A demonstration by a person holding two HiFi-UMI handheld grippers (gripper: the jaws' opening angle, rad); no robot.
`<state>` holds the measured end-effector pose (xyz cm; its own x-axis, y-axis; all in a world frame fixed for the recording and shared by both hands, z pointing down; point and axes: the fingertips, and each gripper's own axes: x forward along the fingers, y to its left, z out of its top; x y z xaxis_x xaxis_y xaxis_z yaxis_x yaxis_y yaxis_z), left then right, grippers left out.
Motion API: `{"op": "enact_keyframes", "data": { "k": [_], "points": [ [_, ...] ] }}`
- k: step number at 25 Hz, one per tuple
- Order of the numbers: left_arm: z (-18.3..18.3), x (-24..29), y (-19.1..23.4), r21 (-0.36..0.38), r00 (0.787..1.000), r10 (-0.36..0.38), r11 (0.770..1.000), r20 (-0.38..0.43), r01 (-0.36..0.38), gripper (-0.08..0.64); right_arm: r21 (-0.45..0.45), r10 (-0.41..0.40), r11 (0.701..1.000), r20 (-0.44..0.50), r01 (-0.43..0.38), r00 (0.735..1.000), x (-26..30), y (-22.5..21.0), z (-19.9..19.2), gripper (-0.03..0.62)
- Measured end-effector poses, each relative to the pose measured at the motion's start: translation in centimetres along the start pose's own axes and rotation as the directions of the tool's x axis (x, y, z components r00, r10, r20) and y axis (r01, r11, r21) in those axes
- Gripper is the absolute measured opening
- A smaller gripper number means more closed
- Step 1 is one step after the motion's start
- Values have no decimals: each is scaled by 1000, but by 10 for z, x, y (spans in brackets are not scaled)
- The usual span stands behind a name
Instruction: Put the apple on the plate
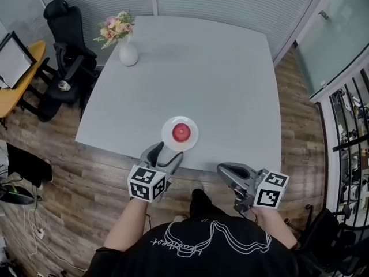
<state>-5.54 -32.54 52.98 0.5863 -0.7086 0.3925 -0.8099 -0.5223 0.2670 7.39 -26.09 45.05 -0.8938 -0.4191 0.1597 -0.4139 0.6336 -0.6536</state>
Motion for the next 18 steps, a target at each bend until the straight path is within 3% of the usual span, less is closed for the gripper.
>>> {"op": "enact_keyframes", "data": {
  "k": [9, 14, 18],
  "points": [
    [40, -116, -63, -40, 984, -111, 992, 142, 118, 314, -108, 85, 991, 13, -83, 996, 11, 79, -15, 8],
    [45, -164, -104, -22, 966, -198, 979, 168, 205, 296, -203, 136, 970, 1, -133, 991, 7, 129, -26, 8],
    [47, -199, -125, 23, 953, -242, 970, 185, 242, 207, -285, 149, 947, -7, -145, 989, 5, 161, -36, 8]
  ]
}}
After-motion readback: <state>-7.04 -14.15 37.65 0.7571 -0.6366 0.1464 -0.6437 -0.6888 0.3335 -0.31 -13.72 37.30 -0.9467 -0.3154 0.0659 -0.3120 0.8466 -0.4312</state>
